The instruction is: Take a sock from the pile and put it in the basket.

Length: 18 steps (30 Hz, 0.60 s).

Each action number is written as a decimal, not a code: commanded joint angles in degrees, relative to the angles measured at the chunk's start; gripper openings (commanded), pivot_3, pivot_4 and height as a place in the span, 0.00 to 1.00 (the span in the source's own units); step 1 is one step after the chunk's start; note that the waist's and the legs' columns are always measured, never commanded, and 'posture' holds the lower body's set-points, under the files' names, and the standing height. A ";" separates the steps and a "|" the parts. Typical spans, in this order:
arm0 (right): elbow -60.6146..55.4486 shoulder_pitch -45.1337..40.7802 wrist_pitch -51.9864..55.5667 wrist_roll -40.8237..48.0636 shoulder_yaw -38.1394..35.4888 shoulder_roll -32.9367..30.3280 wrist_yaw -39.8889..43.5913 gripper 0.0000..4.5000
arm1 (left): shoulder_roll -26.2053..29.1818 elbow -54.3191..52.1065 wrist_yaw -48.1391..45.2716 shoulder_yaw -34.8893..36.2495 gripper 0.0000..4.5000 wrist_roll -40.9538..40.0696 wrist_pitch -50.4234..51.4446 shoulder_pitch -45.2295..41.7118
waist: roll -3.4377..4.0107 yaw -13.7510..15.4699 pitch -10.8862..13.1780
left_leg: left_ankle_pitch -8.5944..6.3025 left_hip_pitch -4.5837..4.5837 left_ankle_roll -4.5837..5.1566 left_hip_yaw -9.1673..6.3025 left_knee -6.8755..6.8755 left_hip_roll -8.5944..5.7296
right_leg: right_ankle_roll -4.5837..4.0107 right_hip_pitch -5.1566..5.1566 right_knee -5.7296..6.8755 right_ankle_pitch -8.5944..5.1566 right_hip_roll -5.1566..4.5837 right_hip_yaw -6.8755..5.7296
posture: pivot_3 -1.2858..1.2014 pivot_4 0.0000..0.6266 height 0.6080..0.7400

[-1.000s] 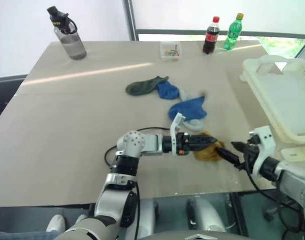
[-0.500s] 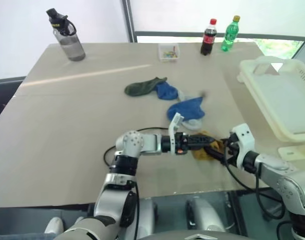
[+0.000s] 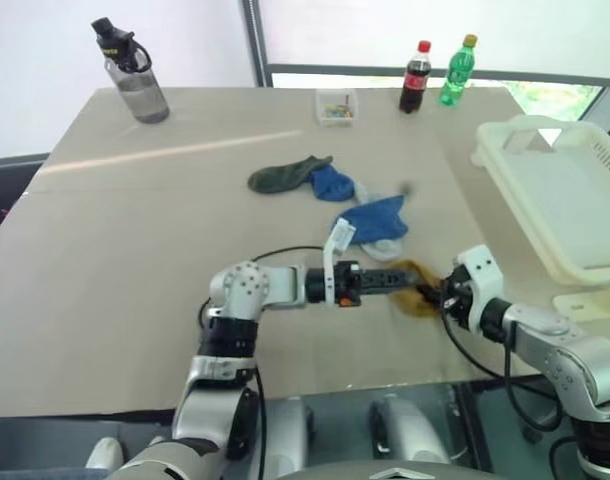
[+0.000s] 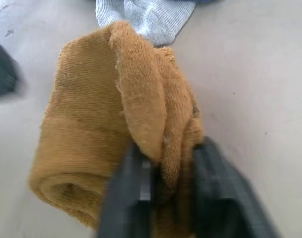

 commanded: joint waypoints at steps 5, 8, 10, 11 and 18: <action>4.22 2.20 2.79 -1.74 1.94 -0.15 -0.38 0.01 | 17.61 -11.53 -16.48 -7.21 1.00 9.23 -18.32 0.79 | 0.05 0.17 -0.03 | 0.00 0.00 0.00 -0.01 0.01 0.01 | -0.01 -0.01 -0.02 -0.02 -0.05 0.01 | 0.52 0.24 1.00; 4.25 1.70 3.13 -1.19 1.54 0.19 -0.04 0.01 | 23.47 -12.47 -21.79 -6.78 1.00 10.12 -21.81 -0.07 | 0.05 0.09 -0.01 | 0.00 -0.01 0.00 -0.03 -0.03 0.04 | 0.03 -0.04 -0.07 -0.04 -0.04 0.04 | 0.52 0.24 1.00; 4.15 1.36 3.24 -0.55 0.94 0.43 0.38 0.01 | 25.53 -12.37 -23.41 -5.82 1.00 9.97 -22.86 -1.21 | 0.05 0.09 0.01 | -0.01 -0.03 0.00 -0.04 -0.06 0.06 | 0.12 -0.06 -0.09 -0.10 -0.04 0.03 | 0.52 0.24 1.00; 3.92 1.12 3.25 0.01 0.55 0.50 0.86 0.01 | 26.60 -12.33 -24.41 -5.22 1.00 9.80 -23.59 -1.92 | 0.05 0.11 0.02 | -0.01 -0.03 0.00 -0.05 -0.06 0.08 | 0.13 -0.06 -0.09 -0.11 -0.04 0.02 | 0.52 0.24 1.00; 2.09 -1.86 4.27 3.75 -3.50 1.33 2.40 0.01 | 28.00 -12.95 -24.63 -1.15 1.00 9.04 -27.03 -6.69 | 0.09 -0.06 0.16 | -0.01 -0.09 0.01 -0.03 -0.06 0.08 | 0.19 -0.12 -0.09 -0.13 -0.01 0.04 | 0.52 0.24 1.00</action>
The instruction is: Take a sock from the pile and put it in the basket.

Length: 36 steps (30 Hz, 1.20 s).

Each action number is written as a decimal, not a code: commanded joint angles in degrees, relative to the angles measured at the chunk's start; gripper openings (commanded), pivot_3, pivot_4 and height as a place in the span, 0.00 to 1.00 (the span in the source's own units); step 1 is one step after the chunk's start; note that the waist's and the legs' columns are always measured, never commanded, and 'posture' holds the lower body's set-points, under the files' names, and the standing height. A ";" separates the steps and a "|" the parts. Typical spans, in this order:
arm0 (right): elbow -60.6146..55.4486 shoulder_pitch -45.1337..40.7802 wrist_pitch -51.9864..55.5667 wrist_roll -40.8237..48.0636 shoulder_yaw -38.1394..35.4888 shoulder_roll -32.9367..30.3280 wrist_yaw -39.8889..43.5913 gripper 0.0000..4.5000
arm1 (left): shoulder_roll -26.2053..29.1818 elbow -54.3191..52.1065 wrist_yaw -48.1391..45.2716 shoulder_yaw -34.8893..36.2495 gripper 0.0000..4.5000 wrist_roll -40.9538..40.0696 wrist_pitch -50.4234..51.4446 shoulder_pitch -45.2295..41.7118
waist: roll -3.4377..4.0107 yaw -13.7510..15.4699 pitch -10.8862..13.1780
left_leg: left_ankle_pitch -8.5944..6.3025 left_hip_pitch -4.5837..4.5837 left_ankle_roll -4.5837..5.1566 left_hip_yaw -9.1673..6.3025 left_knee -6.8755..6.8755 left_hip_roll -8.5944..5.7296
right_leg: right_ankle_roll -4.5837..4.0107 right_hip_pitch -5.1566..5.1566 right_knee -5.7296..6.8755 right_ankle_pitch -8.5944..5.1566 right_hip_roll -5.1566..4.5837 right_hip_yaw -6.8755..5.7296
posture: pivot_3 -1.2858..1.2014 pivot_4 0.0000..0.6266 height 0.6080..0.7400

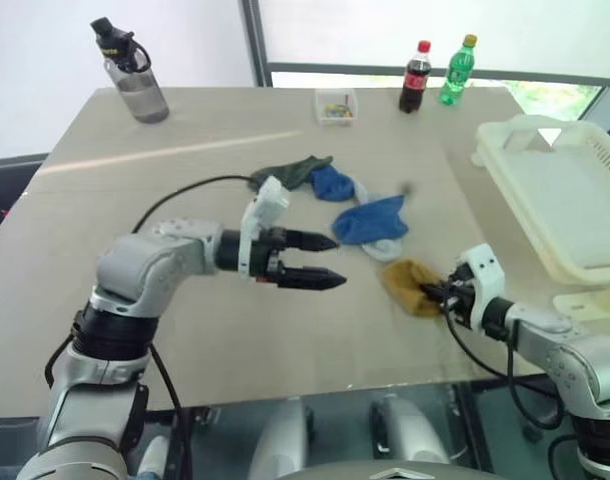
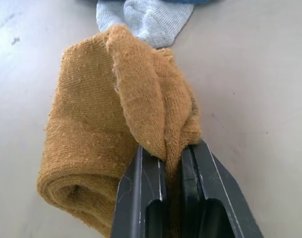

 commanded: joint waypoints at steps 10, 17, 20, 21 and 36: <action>-1.40 -7.73 2.71 3.20 -7.56 -1.66 -0.39 0.01 | 0.64 -3.42 4.31 2.94 1.00 5.68 -9.02 -3.06 | 0.55 0.18 0.91 | 0.00 -0.23 0.00 0.17 -0.01 -0.06 | 0.03 -0.17 0.03 0.04 0.03 0.00 | 0.52 0.24 1.00; 0.25 -14.35 6.57 6.85 -14.22 -5.83 0.19 0.01 | 0.24 -2.93 4.32 2.05 1.00 8.63 -12.11 -3.26 | 0.59 0.30 0.95 | 0.01 -1.07 0.00 0.11 0.07 -0.09 | 0.03 -0.93 0.06 0.29 0.01 -0.07 | 0.52 0.24 1.00; 1.16 -16.48 8.16 8.90 -17.05 -7.28 0.35 0.01 | 0.12 -2.26 4.39 1.49 1.00 9.90 -13.36 -3.37 | 0.59 0.26 0.95 | 0.01 -1.13 0.00 0.13 0.06 -0.10 | 0.03 -1.01 0.06 0.30 0.00 -0.07 | 0.52 0.24 1.00; 2.31 -17.80 8.34 9.13 -18.77 -8.09 -0.03 0.01 | -0.05 -2.13 4.45 1.45 1.00 10.07 -13.61 -3.46 | 0.59 0.25 0.95 | 0.01 -1.13 0.01 0.15 0.04 -0.10 | 0.03 -1.02 0.06 0.29 0.00 -0.05 | 0.52 0.24 1.00; 26.18 -27.65 -1.60 0.83 -28.96 -16.81 -6.42 0.01 | -2.44 -2.59 5.74 1.07 1.00 11.18 -14.59 -4.05 | 0.66 0.21 1.02 | 0.01 -1.10 0.01 0.23 0.08 -0.11 | 0.04 -1.03 0.13 0.31 0.00 0.02 | 0.52 0.24 1.00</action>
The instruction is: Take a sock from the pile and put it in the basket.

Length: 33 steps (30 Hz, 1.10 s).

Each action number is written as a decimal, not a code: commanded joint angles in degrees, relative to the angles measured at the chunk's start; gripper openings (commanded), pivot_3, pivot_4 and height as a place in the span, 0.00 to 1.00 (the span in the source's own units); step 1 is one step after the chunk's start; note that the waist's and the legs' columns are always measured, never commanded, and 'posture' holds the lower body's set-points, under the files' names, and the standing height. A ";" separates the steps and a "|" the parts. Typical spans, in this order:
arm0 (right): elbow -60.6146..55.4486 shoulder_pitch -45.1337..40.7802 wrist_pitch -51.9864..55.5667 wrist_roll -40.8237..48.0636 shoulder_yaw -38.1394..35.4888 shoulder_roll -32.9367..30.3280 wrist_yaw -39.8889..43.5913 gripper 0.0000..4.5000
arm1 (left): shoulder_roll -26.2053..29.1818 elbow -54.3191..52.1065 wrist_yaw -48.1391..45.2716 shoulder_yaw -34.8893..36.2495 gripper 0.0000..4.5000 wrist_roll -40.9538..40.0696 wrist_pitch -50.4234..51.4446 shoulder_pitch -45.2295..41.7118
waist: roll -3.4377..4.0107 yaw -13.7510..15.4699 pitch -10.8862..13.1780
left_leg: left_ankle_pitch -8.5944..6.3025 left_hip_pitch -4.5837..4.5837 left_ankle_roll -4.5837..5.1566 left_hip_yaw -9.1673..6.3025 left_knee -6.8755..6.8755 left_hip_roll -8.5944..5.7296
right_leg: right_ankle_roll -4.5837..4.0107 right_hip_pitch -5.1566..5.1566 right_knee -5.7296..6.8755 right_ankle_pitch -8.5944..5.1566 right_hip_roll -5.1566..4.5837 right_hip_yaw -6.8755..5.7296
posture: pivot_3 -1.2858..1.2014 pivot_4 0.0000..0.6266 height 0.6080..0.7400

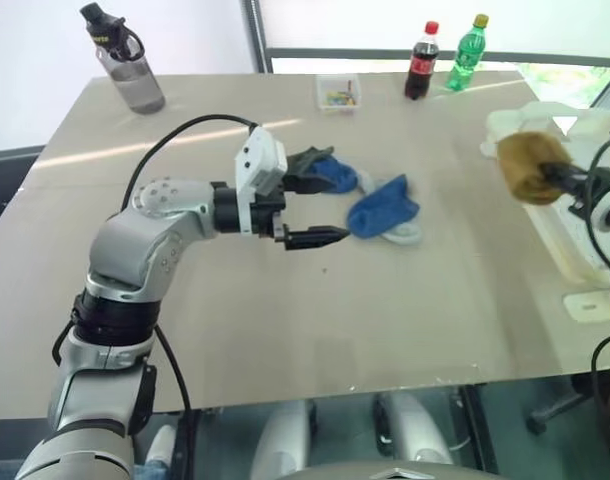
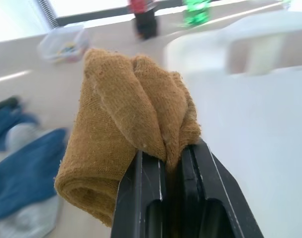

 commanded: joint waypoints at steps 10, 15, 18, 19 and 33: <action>9.90 -0.15 -7.41 -7.50 -2.69 -2.68 -4.76 0.60 | 0.90 -3.62 0.95 1.55 1.00 -0.88 -0.08 1.67 | 0.06 -0.10 0.01 | 0.00 0.04 0.00 0.07 0.02 0.00 | 0.01 -0.01 0.09 0.01 0.01 0.07 | 0.52 0.24 1.00; 5.70 3.02 -6.75 -6.44 -2.23 -4.23 0.09 0.67 | 1.83 -4.36 1.04 2.19 1.00 -0.99 0.00 2.69 | 0.07 -0.06 0.01 | 0.00 0.05 0.00 0.07 0.03 0.00 | 0.01 0.00 0.13 0.01 0.01 0.07 | 0.52 0.24 1.00; 2.79 5.91 -7.59 -6.31 -2.43 -6.10 3.52 0.67 | 2.57 -5.62 1.16 3.06 1.00 -1.49 0.02 3.86 | 0.08 0.02 0.01 | 0.00 0.05 0.00 0.09 0.04 0.00 | 0.01 0.00 0.13 0.01 0.00 0.09 | 0.52 0.24 1.00; 1.61 6.69 -8.79 -6.04 -2.71 -6.65 5.16 0.67 | 2.88 -6.08 1.58 3.40 1.00 -1.38 0.09 4.39 | 0.08 0.01 0.02 | 0.00 0.05 0.00 0.09 0.04 0.00 | 0.01 0.00 0.13 0.01 0.00 0.08 | 0.52 0.24 1.00; -18.81 30.23 -18.70 6.16 -1.68 -5.48 33.93 0.67 | 5.79 -20.73 12.93 20.04 1.00 -6.90 5.08 25.57 | 0.10 0.37 0.01 | 0.00 0.16 0.00 -0.02 0.22 0.04 | 0.02 0.18 0.27 0.01 -0.06 0.01 | 0.52 0.24 1.00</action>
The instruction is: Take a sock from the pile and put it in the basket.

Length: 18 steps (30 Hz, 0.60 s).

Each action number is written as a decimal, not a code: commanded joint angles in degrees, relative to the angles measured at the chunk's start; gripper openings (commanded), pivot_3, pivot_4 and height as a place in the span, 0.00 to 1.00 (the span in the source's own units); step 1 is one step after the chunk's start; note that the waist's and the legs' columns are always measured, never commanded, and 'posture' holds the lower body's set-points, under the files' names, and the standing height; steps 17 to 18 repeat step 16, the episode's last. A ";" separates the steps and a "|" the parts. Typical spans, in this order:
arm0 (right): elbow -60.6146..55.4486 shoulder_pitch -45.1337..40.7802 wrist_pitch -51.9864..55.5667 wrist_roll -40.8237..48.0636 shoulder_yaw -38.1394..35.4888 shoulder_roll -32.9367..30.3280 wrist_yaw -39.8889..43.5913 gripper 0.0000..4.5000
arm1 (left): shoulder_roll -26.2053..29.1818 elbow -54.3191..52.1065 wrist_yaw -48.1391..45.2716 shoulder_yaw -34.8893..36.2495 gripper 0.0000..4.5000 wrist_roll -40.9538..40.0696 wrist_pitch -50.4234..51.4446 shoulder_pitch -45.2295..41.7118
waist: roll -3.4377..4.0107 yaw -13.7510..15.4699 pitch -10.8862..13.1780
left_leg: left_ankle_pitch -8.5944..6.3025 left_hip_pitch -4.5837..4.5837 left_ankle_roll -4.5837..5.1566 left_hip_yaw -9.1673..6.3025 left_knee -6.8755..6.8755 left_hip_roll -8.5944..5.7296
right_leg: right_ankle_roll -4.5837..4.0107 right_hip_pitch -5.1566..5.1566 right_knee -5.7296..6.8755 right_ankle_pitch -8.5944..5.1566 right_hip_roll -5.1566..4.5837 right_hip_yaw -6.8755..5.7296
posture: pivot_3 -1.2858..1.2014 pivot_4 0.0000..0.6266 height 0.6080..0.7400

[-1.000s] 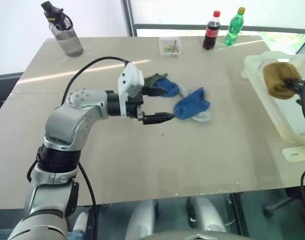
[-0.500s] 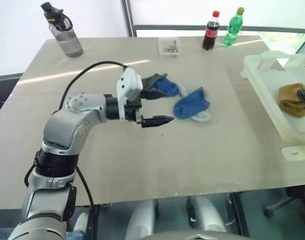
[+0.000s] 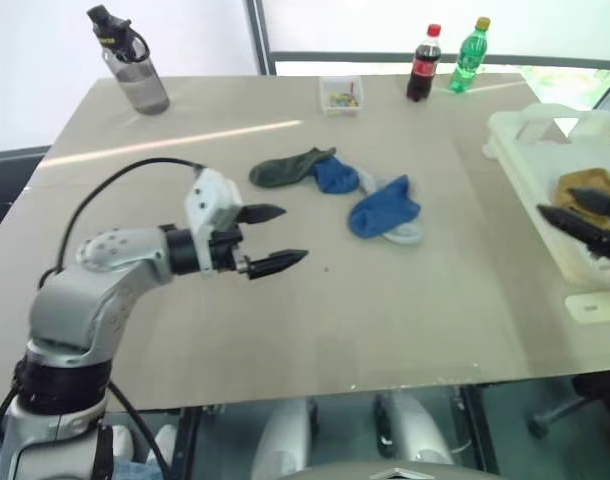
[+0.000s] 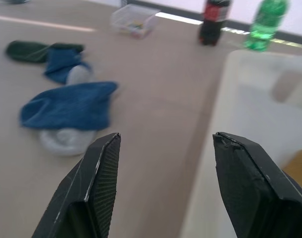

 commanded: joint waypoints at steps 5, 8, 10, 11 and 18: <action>-1.60 6.12 -6.47 2.21 2.13 0.30 10.99 0.67 | -1.54 -10.66 6.78 12.88 1.00 -4.86 0.07 12.60 | 0.01 -0.48 0.00 | 0.00 0.15 0.00 0.07 0.08 0.00 | 0.05 0.05 0.16 0.03 0.02 0.06 | 0.52 0.24 1.00; 0.00 6.90 -10.29 1.58 2.99 0.66 14.34 0.67 | -2.32 -13.19 8.23 17.14 1.00 -6.40 -0.02 17.89 | 0.01 -0.48 0.00 | 0.00 0.28 0.00 0.10 0.09 0.00 | 0.03 0.07 0.33 0.01 0.06 0.08 | 0.52 0.24 1.00; 1.26 6.64 -11.63 1.72 3.40 0.45 15.84 0.67 | -2.89 -15.17 8.98 19.15 1.00 -7.23 -0.19 21.33 | 0.00 -0.42 0.01 | 0.00 0.51 0.00 0.15 0.08 0.01 | 0.03 0.26 0.36 -0.01 0.07 0.14 | 0.52 0.24 1.00; 1.92 6.10 -12.00 1.83 3.68 0.43 16.10 0.67 | -3.17 -16.19 9.18 20.07 1.00 -7.30 -0.48 23.21 | -0.01 -0.43 0.01 | 0.00 0.67 0.00 0.16 0.07 0.01 | 0.03 0.41 0.34 -0.02 0.07 0.14 | 0.52 0.24 1.00; 3.83 4.41 -12.86 1.82 5.87 0.06 17.51 0.67 | -3.41 -17.89 11.17 23.03 1.00 -7.73 -1.18 28.58 | -0.02 -0.34 0.00 | -0.01 1.04 -0.01 0.21 0.04 0.01 | -0.02 0.77 0.26 -0.25 0.05 0.17 | 0.52 0.24 1.00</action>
